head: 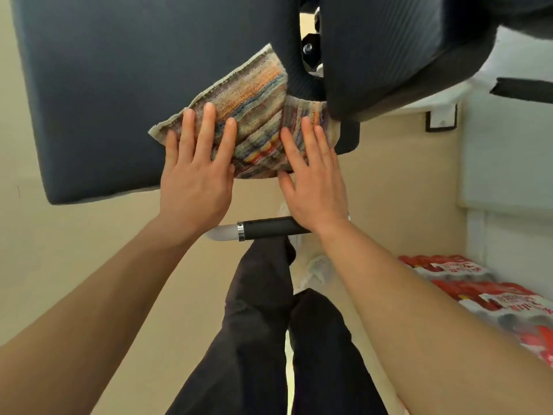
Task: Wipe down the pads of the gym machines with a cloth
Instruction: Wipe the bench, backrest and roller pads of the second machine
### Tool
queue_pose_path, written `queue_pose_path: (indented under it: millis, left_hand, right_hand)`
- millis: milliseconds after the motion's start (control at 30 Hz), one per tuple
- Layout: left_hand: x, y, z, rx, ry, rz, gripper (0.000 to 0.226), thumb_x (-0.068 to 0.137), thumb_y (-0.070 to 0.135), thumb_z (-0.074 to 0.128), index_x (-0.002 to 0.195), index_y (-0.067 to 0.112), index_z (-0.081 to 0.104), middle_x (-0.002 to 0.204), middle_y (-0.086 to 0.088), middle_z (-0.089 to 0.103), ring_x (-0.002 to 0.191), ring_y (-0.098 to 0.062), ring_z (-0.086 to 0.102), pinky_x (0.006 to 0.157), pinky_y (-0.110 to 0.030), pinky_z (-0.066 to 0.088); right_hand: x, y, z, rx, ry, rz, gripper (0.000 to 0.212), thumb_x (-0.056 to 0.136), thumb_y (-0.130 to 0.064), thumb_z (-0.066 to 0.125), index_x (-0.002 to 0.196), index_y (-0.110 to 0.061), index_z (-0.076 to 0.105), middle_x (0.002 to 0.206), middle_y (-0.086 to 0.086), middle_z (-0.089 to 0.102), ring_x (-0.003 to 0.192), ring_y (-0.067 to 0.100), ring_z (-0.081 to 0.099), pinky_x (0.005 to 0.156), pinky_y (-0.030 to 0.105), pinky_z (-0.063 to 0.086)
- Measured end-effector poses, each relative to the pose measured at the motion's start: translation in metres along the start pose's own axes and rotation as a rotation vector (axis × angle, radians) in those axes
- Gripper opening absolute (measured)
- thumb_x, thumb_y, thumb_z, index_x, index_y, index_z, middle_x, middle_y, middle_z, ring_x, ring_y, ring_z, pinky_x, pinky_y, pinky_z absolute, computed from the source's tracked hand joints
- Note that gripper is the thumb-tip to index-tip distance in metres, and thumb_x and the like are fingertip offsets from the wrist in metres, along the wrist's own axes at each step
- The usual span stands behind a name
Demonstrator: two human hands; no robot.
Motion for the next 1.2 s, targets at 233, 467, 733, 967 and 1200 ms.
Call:
queue_pose_path:
  millis: [233, 467, 733, 967, 1200]
  left_hand:
    - [0.044, 0.041, -0.001, 0.112, -0.033, 0.279, 0.066, 0.105, 0.046, 0.015, 0.160, 0.010, 0.009, 0.167, -0.019, 0.006, 0.152, -0.044, 0.005, 0.121, -0.057, 0.010]
    - [0.103, 0.100, 0.000, 0.122, -0.083, 0.492, 0.064, 0.105, 0.047, 0.020, 0.159, 0.013, 0.013, 0.167, -0.015, 0.008, 0.154, -0.038, 0.002, 0.125, -0.053, 0.007]
    - [0.058, 0.035, -0.006, 0.048, -0.061, 0.385, 0.069, 0.104, 0.043, 0.030, 0.161, 0.011, 0.006, 0.168, -0.012, 0.002, 0.156, -0.027, 0.003, 0.125, -0.048, 0.007]
    - [0.053, 0.024, -0.011, 0.105, -0.043, 0.430, 0.066, 0.105, 0.046, 0.020, 0.160, 0.009, 0.014, 0.167, -0.017, 0.011, 0.154, -0.035, 0.010, 0.124, -0.051, 0.011]
    - [0.117, 0.092, -0.005, 0.130, -0.077, 0.583, 0.064, 0.104, 0.044, 0.028, 0.157, 0.009, 0.021, 0.166, -0.018, 0.013, 0.154, -0.035, 0.007, 0.125, -0.050, 0.010]
  right_hand:
    - [-0.008, 0.007, -0.007, 0.531, 0.042, 0.599, 0.078, 0.103, -0.036, 0.040, 0.161, -0.012, -0.007, 0.169, 0.016, -0.009, 0.157, 0.033, 0.001, 0.126, 0.046, 0.016]
    - [0.029, 0.024, -0.012, 1.761, 0.426, 1.072, 0.025, 0.102, -0.015, 0.042, 0.118, -0.010, 0.059, 0.123, 0.017, 0.067, 0.111, 0.033, 0.065, 0.098, 0.044, 0.054]
    - [0.040, -0.053, 0.019, 1.766, 0.498, 1.210, 0.053, 0.101, -0.029, 0.040, 0.151, -0.019, 0.029, 0.133, 0.015, 0.059, 0.115, 0.037, 0.060, 0.104, 0.051, 0.050]
    - [0.030, -0.052, 0.010, 1.744, 0.337, 1.141, 0.044, 0.101, -0.030, 0.044, 0.141, -0.013, 0.046, 0.129, 0.012, 0.062, 0.112, 0.030, 0.060, 0.098, 0.044, 0.052]
    - [0.057, 0.029, 0.001, 1.818, 0.768, 1.180, 0.051, 0.098, -0.031, 0.038, 0.141, -0.008, 0.053, 0.139, 0.019, 0.060, 0.123, 0.041, 0.061, 0.081, 0.037, 0.055]
Point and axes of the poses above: each hand's wrist, its own x-axis towards the middle knuckle, its own z-axis out of the palm, y = z × x, the point moved 3 cm from there along x, towards the middle knuckle
